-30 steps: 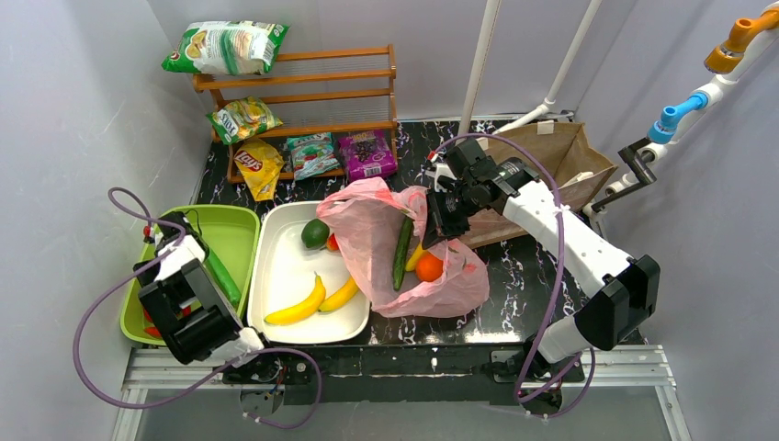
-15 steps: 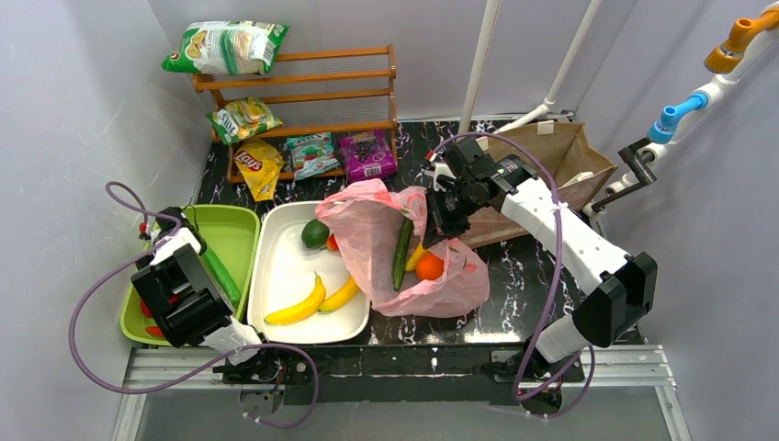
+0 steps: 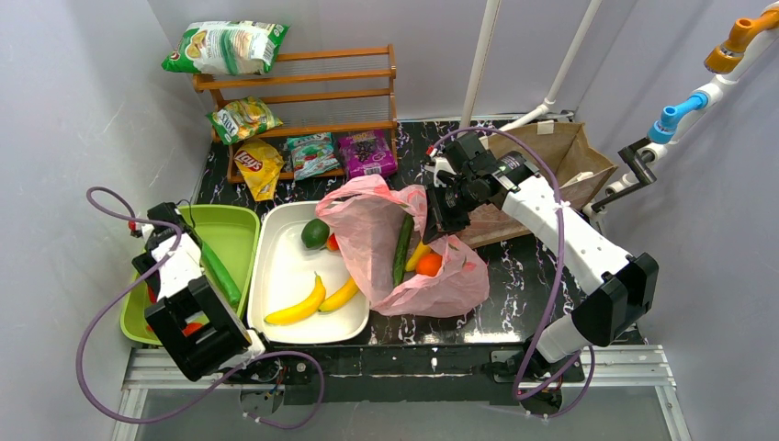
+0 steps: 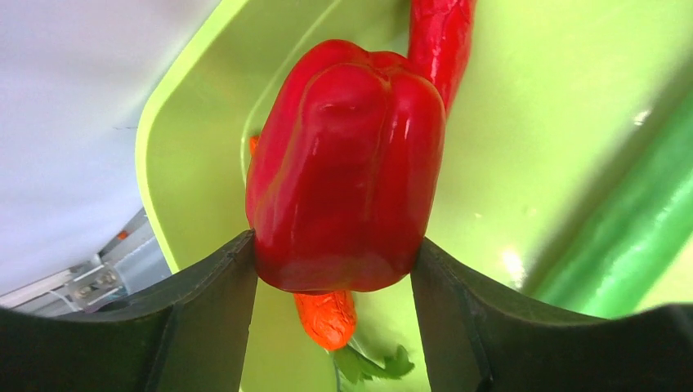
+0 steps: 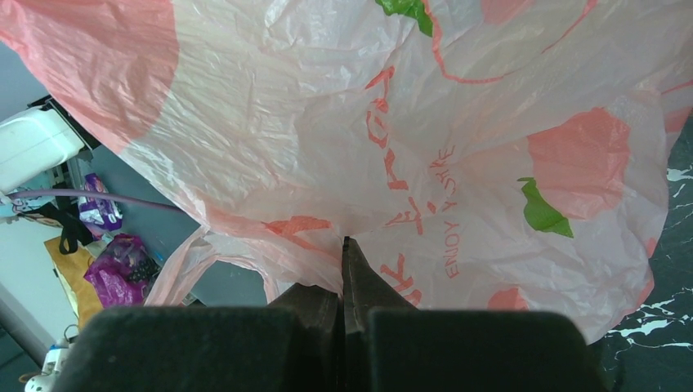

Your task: Place the food into the grocery bag and tie it

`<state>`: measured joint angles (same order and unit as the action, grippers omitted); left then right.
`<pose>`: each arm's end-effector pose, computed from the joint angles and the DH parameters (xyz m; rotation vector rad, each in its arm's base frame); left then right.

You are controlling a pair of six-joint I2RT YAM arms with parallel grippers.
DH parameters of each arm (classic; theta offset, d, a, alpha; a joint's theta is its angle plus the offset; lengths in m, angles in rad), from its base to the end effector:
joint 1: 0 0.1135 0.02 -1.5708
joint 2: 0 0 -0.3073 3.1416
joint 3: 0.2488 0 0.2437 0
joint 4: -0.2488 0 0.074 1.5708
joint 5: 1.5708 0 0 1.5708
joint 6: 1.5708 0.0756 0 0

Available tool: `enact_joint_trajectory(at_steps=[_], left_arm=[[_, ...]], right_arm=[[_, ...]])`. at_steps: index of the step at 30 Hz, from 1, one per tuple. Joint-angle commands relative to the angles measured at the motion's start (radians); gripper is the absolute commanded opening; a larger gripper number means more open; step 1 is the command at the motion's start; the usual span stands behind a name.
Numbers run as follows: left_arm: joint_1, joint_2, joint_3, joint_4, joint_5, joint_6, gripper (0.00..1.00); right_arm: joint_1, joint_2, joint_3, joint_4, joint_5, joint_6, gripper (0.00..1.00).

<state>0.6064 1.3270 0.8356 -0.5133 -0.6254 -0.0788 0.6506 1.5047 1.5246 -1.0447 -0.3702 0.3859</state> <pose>0.1843 0.1817 0.2390 -1.0962 2.3508 1.0019 0.2299 0.2093 0.3614 -0.5023 2.6881 0.8229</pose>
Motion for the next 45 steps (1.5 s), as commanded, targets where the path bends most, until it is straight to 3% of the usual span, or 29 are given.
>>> enact_joint_trajectory(at_steps=[1,9,22,33,45], left_arm=[[-0.006,-0.049,0.068,-0.138,0.099,-0.113,0.00],[-0.007,-0.058,0.243,-0.304,0.331,-0.263,0.00],[-0.038,-0.065,0.263,-0.414,0.716,-0.510,0.00],[-0.251,-0.111,0.333,-0.420,0.772,-0.619,0.00],[-0.485,-0.220,0.485,-0.492,0.988,-0.534,0.00]], right_arm=[[0.007,-0.009,0.043,0.005,-0.001,-0.015,0.01],[0.006,-0.042,0.020,0.012,-0.001,-0.007,0.01],[0.007,-0.081,-0.004,0.048,-0.003,0.009,0.01],[0.007,-0.097,-0.003,0.063,0.005,0.004,0.01],[0.007,-0.055,0.072,0.056,0.034,0.021,0.01]])
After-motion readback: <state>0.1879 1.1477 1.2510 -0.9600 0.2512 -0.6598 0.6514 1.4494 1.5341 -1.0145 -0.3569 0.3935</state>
